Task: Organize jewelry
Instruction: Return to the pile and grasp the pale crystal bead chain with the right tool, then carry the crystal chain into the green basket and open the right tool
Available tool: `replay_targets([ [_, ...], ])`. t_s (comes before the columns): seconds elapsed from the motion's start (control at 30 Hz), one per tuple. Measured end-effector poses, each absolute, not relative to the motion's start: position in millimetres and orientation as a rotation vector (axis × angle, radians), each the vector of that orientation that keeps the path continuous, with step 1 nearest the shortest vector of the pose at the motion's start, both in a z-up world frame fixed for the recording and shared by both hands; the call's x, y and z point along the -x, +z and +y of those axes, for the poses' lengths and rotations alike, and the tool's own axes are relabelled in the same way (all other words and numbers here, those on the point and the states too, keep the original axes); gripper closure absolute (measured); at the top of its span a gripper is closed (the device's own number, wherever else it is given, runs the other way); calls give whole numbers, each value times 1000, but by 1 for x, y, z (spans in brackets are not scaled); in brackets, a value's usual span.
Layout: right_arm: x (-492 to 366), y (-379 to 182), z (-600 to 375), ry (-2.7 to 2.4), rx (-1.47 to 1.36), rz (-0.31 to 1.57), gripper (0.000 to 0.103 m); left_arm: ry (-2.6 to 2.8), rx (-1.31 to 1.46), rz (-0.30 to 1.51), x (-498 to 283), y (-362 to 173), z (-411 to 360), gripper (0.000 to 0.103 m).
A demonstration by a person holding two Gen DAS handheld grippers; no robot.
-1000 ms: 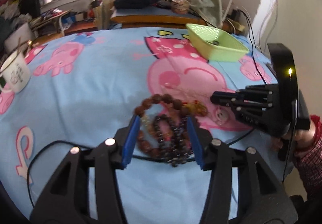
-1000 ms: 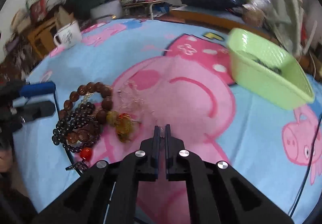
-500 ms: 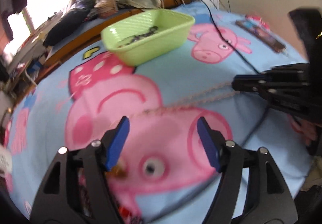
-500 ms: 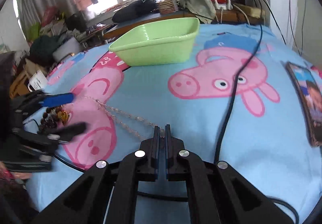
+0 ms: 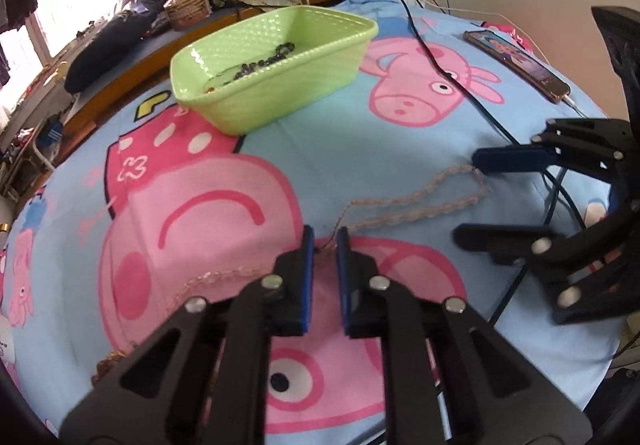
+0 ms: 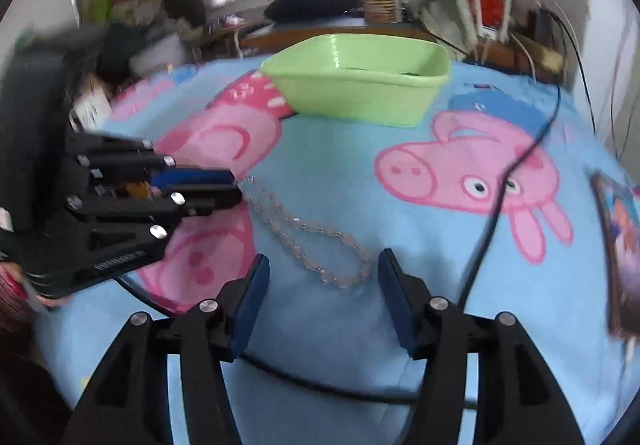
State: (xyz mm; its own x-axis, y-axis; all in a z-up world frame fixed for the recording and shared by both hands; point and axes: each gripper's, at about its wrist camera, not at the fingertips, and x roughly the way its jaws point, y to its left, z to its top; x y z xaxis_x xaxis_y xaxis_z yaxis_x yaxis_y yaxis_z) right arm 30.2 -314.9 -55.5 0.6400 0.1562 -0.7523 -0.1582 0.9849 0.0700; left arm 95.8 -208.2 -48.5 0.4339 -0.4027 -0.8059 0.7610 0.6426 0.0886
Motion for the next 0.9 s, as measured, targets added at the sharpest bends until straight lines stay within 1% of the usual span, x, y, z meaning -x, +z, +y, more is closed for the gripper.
replay_targets([
  [0.03,-33,-56,-312,177,24,857,76,-765,-469,848,-97,-48,-207,95],
  [0.1,-40,-57,-306,192,51,839,103,-782,-419,876,-102,-46,-203,97],
  [0.13,-44,-56,-307,213,28,840,103,-793,-384,899,-106,-44,-200,102],
  [0.23,-47,-49,-305,260,-15,820,103,-836,-282,924,-111,-28,-190,102],
  [0.33,-49,-28,-304,309,-82,764,103,-883,-204,890,-112,3,-180,102],
  [0.53,-55,49,-314,368,-199,581,103,-928,-122,769,-124,79,-174,101],
  [0.67,-71,99,-324,344,-193,484,103,-910,-98,665,-141,132,-179,101],
  [0.9,-112,167,-348,262,-170,368,103,-862,-49,584,-179,182,-193,101],
])
